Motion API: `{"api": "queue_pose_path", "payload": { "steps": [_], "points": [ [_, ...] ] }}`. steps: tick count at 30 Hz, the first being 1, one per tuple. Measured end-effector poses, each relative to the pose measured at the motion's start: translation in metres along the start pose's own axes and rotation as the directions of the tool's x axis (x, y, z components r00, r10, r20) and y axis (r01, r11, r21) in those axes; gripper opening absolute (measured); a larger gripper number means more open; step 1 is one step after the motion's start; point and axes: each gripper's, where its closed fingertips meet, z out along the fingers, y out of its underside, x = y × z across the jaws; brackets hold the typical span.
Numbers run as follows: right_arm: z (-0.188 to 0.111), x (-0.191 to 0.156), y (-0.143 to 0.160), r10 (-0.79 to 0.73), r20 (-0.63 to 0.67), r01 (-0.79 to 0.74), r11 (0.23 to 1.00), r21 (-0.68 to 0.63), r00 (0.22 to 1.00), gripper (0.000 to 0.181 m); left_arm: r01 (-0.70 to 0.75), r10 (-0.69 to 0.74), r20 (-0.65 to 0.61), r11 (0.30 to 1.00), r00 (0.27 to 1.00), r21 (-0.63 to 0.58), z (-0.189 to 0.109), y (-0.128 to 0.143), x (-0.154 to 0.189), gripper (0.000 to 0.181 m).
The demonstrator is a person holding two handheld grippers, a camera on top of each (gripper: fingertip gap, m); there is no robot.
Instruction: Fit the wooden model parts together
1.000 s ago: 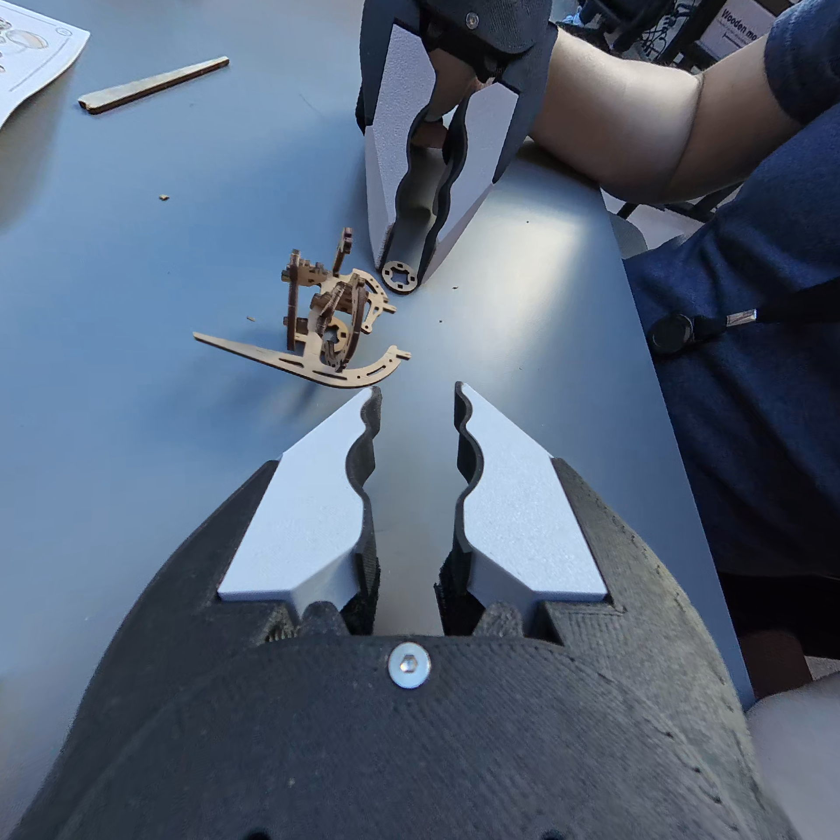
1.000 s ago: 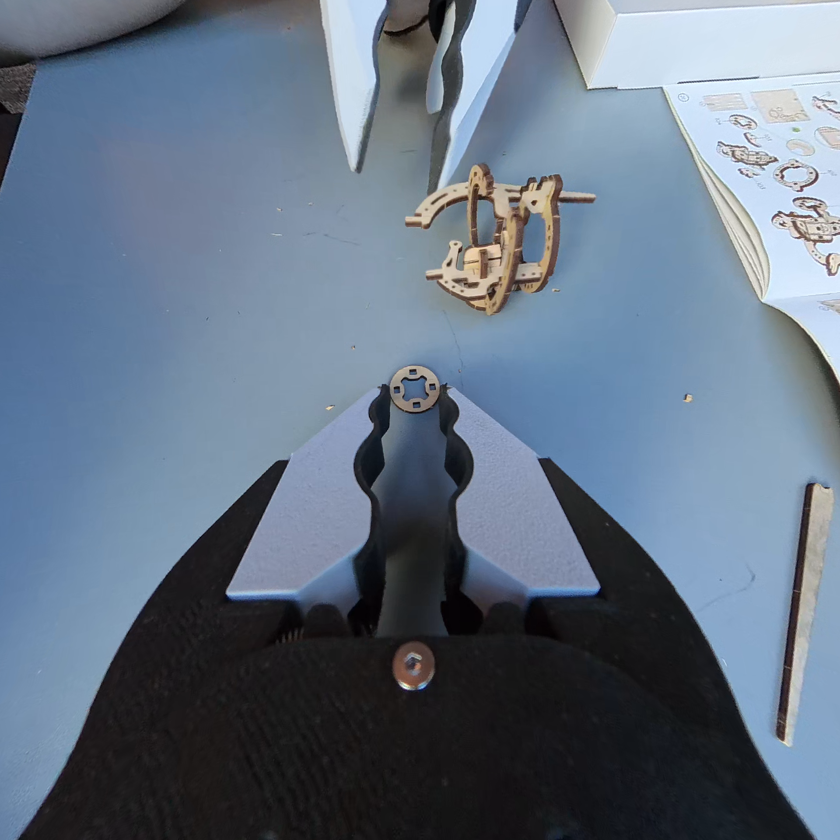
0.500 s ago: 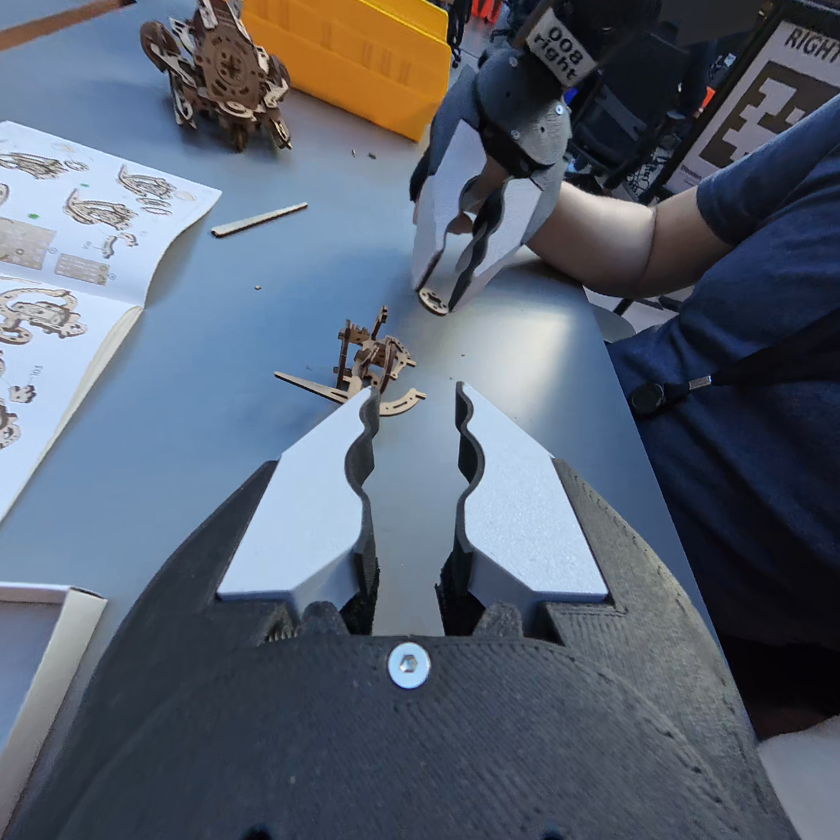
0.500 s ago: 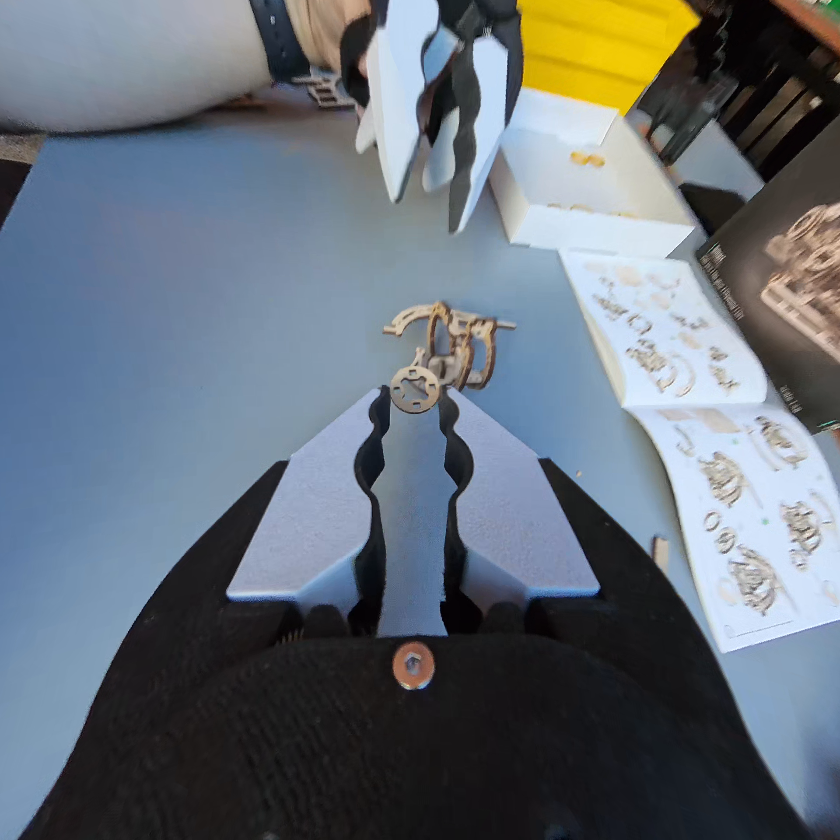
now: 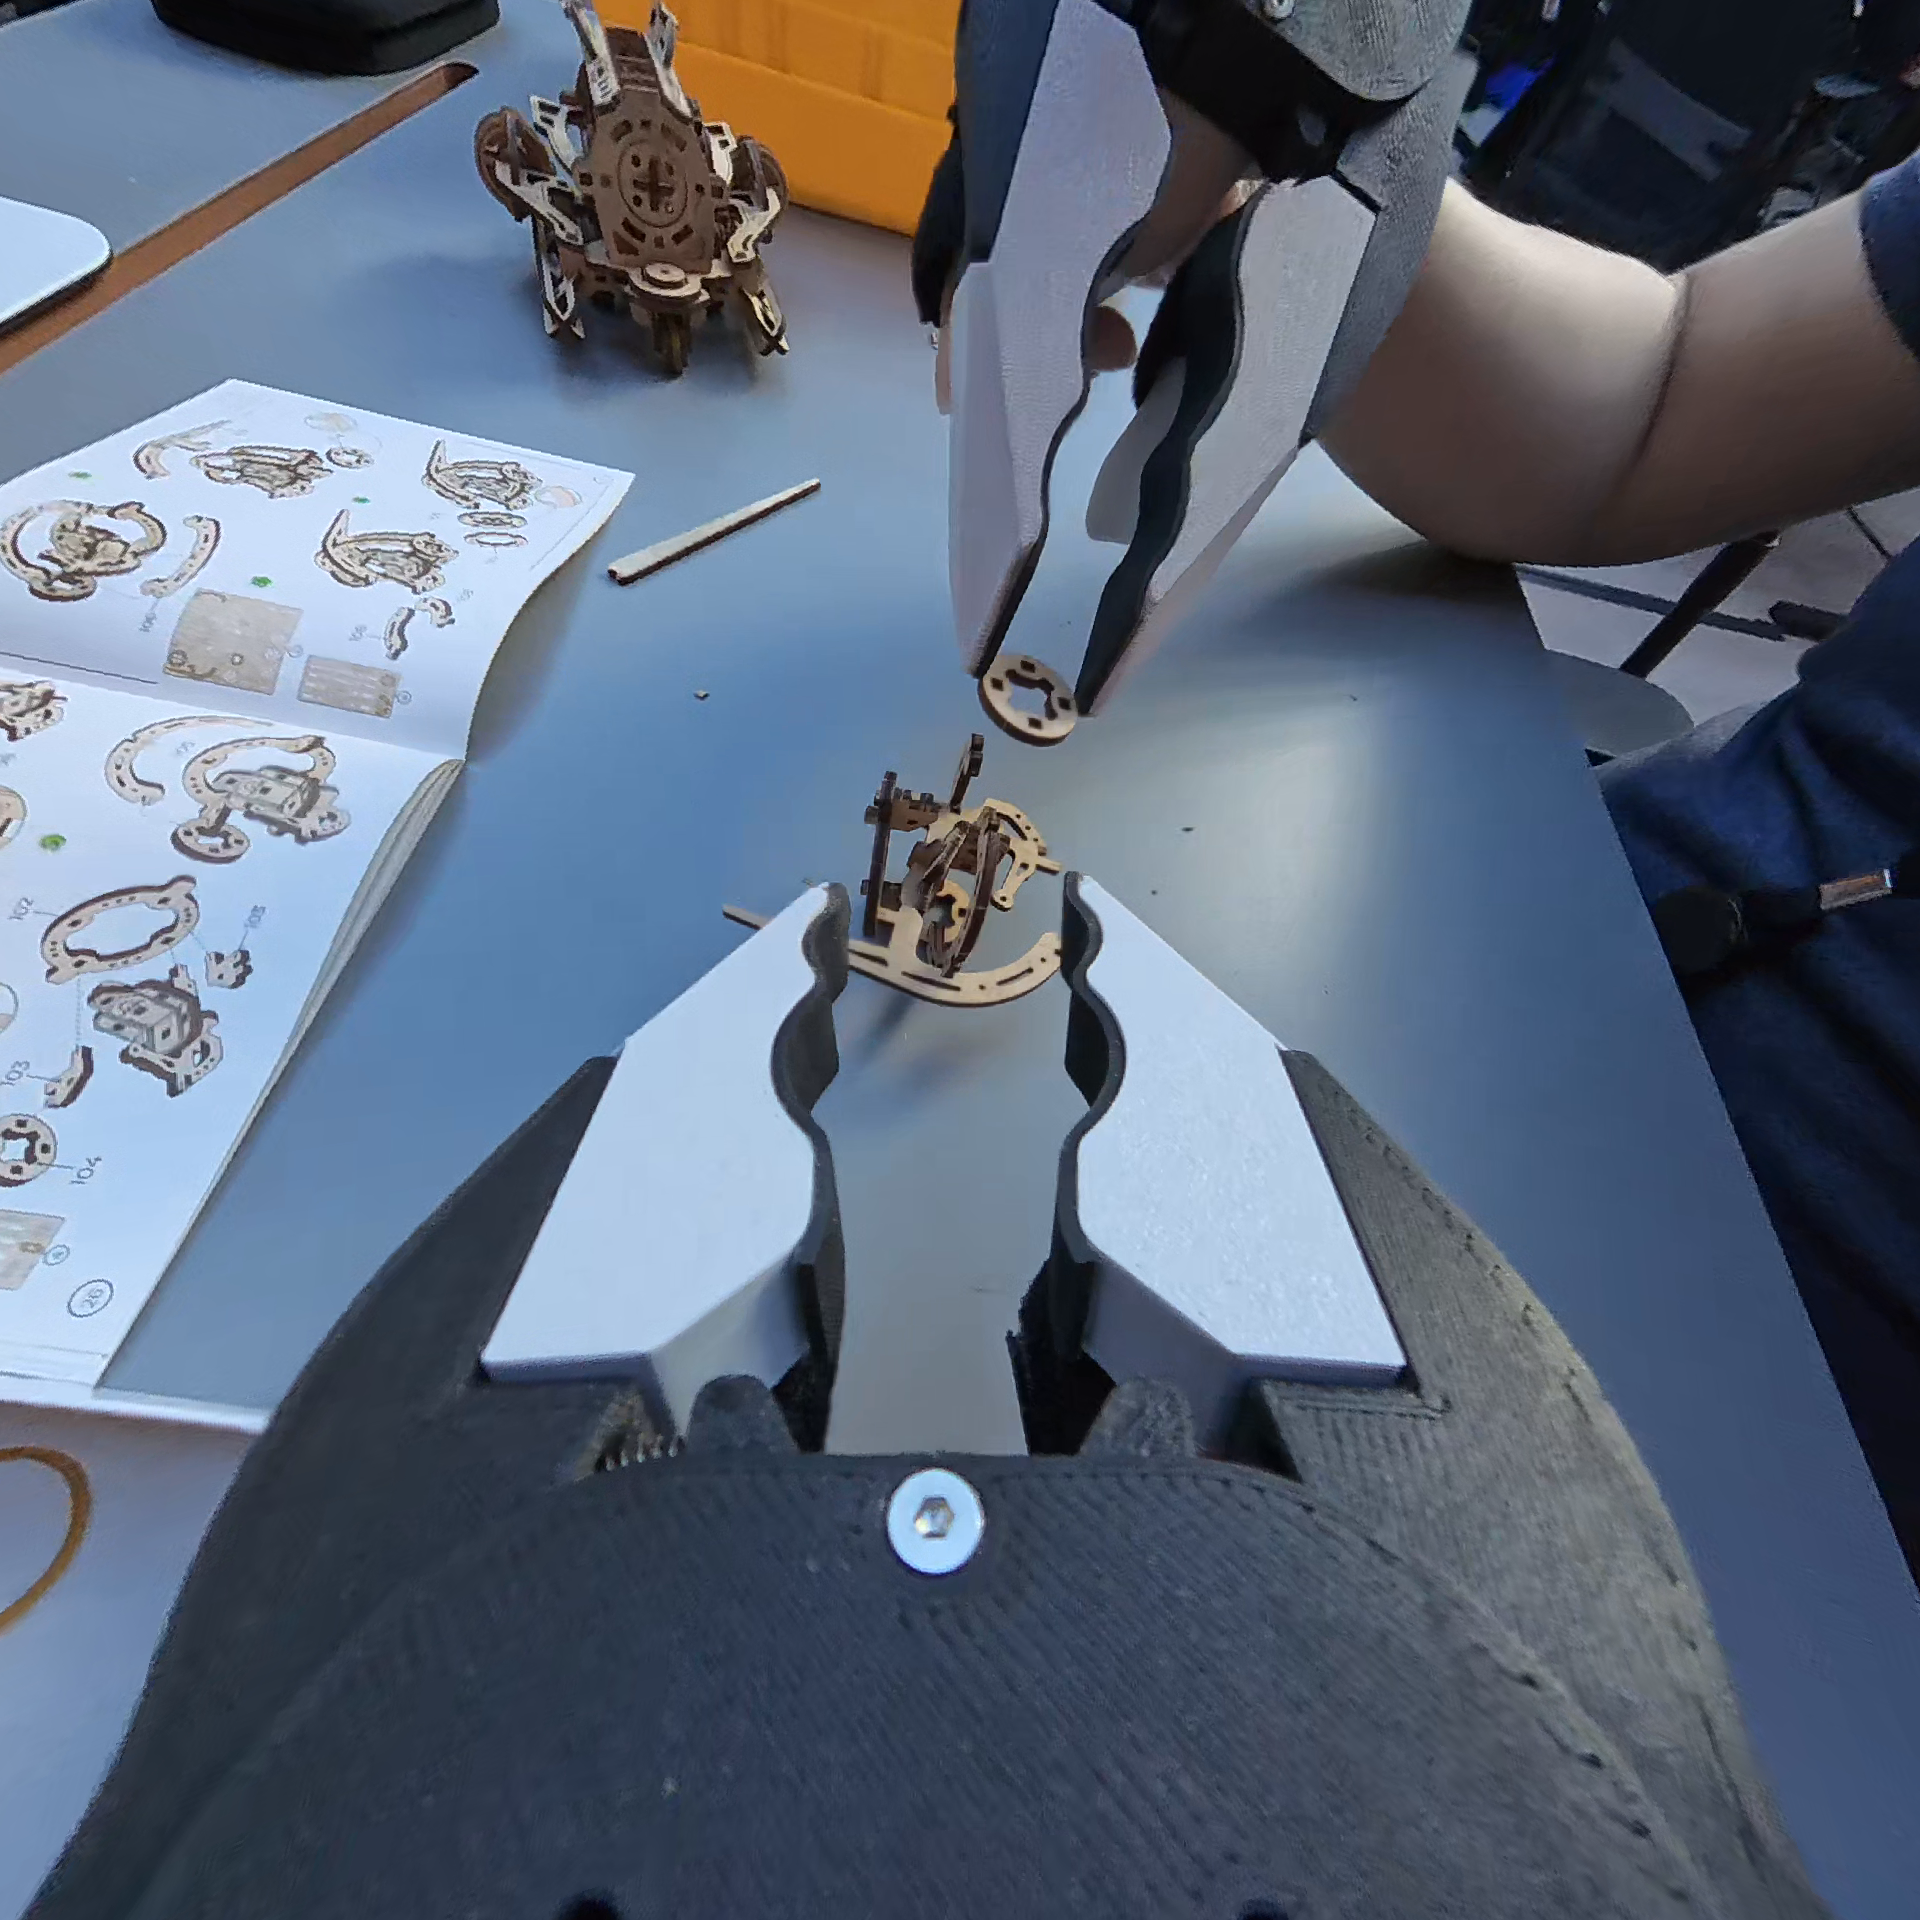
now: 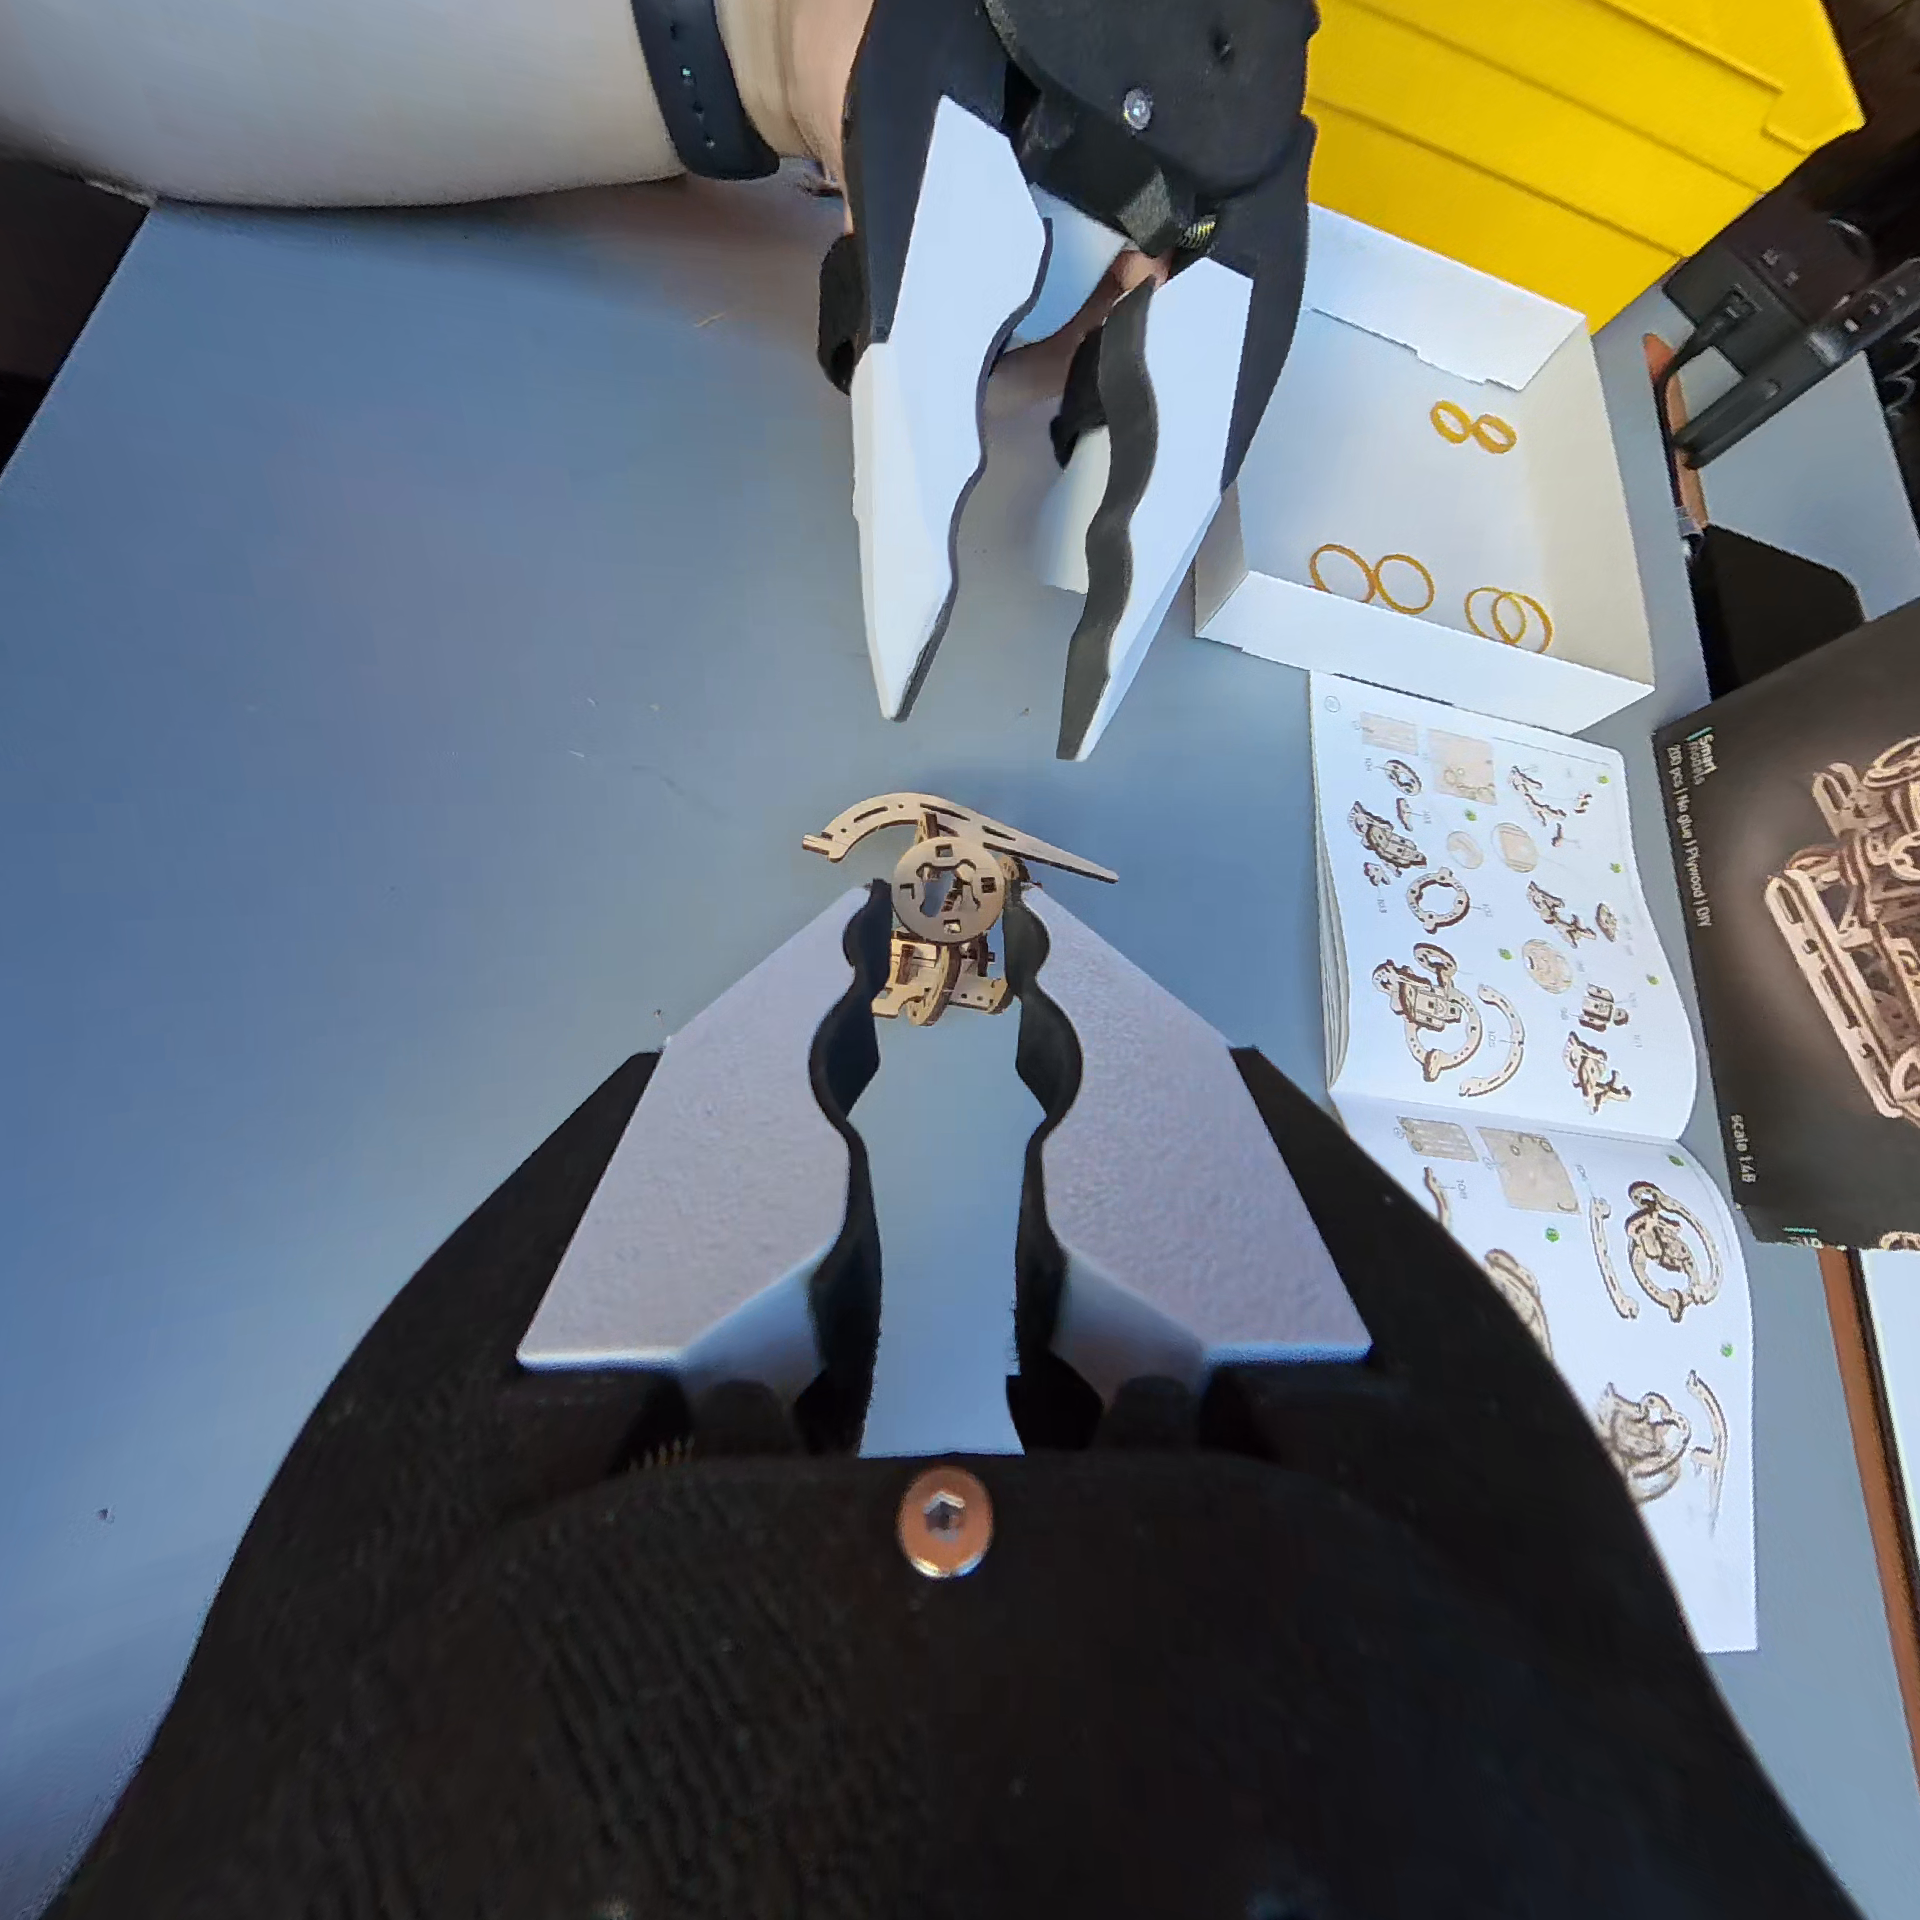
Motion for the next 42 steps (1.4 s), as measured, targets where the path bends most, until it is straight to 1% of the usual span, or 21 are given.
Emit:
{"api": "queue_pose_path", "payload": {
  "steps": [3, 7, 11, 16, 19, 21, 23, 25, 26, 28, 31, 38, 40, 42],
  "points": [
    [0.001, 0.001, -0.003, -0.019, 0.027, 0.019, 1.000, 0.003, 0.999, 0.020, -0.036, 0.036, -0.002, 0.999, 0.999, -0.002, 0.002, -0.004, 0.006, 0.031],
    [0.004, 0.000, -0.001, -0.015, 0.047, 0.015, 1.000, 0.001, 0.999, 0.020, -0.005, 0.004, -0.013, 1.000, 1.000, -0.016, 0.005, -0.004, 0.006, 0.034],
    [0.004, -0.001, 0.004, 0.013, 0.050, -0.013, 1.000, 0.003, 0.999, 0.020, -0.010, 0.010, -0.012, 0.999, 1.000, -0.044, 0.008, 0.003, 0.004, 0.029],
    [0.004, -0.004, 0.004, 0.042, 0.074, -0.044, 0.999, 0.029, 0.996, 0.020, -0.019, 0.018, -0.014, 0.999, 1.000, -0.039, 0.009, 0.003, 0.004, 0.027],
    [0.004, -0.003, 0.005, 0.022, 0.049, -0.023, 0.999, 0.029, 0.999, 0.020, -0.029, 0.029, -0.011, 0.999, 1.000, -0.038, 0.008, 0.004, 0.004, 0.027],
    [0.001, 0.001, 0.010, 0.037, 0.038, -0.037, 0.999, 0.007, 0.999, 0.020, -0.035, 0.035, -0.013, 0.999, 0.999, -0.037, 0.008, 0.004, 0.004, 0.027],
    [-0.005, 0.007, 0.015, 0.058, 0.017, -0.058, 0.998, -0.001, 0.998, 0.020, -0.045, 0.045, 0.005, 0.998, 0.999, -0.033, 0.008, 0.004, 0.001, 0.032],
    [-0.012, 0.012, 0.014, 0.096, 0.018, -0.096, 0.995, 0.031, 0.995, 0.020, -0.062, 0.063, 0.040, 0.998, 0.997, -0.017, 0.009, 0.003, -0.005, 0.048],
    [-0.015, 0.013, 0.014, 0.113, 0.023, -0.114, 0.992, 0.046, 0.993, 0.020, -0.071, 0.071, 0.047, 0.997, 0.996, -0.011, 0.010, 0.002, -0.006, 0.051],
    [-0.018, 0.015, 0.017, 0.130, 0.027, -0.131, 0.990, 0.050, 0.991, 0.020, -0.072, 0.073, 0.047, 0.997, 0.996, -0.012, 0.011, 0.004, -0.007, 0.051],
    [-0.020, 0.013, 0.022, 0.127, 0.039, -0.128, 0.991, 0.036, 0.991, 0.020, -0.064, 0.065, 0.029, 0.998, 0.997, -0.022, 0.013, 0.009, -0.006, 0.044],
    [-0.018, 0.007, 0.021, 0.128, 0.082, -0.132, 0.990, 0.045, 0.988, 0.020, -0.081, 0.082, 0.023, 0.996, 0.996, -0.031, 0.017, 0.011, -0.005, 0.039],
    [-0.018, 0.006, 0.023, 0.129, 0.086, -0.133, 0.990, 0.040, 0.988, 0.020, -0.083, 0.084, 0.026, 0.996, 0.996, -0.035, 0.014, 0.012, -0.005, 0.037],
    [-0.018, 0.007, 0.023, 0.136, 0.088, -0.140, 0.989, 0.045, 0.987, 0.020, -0.080, 0.080, 0.032, 0.997, 0.996, -0.009, 0.008, 0.008, -0.007, 0.033]
  ]
}}
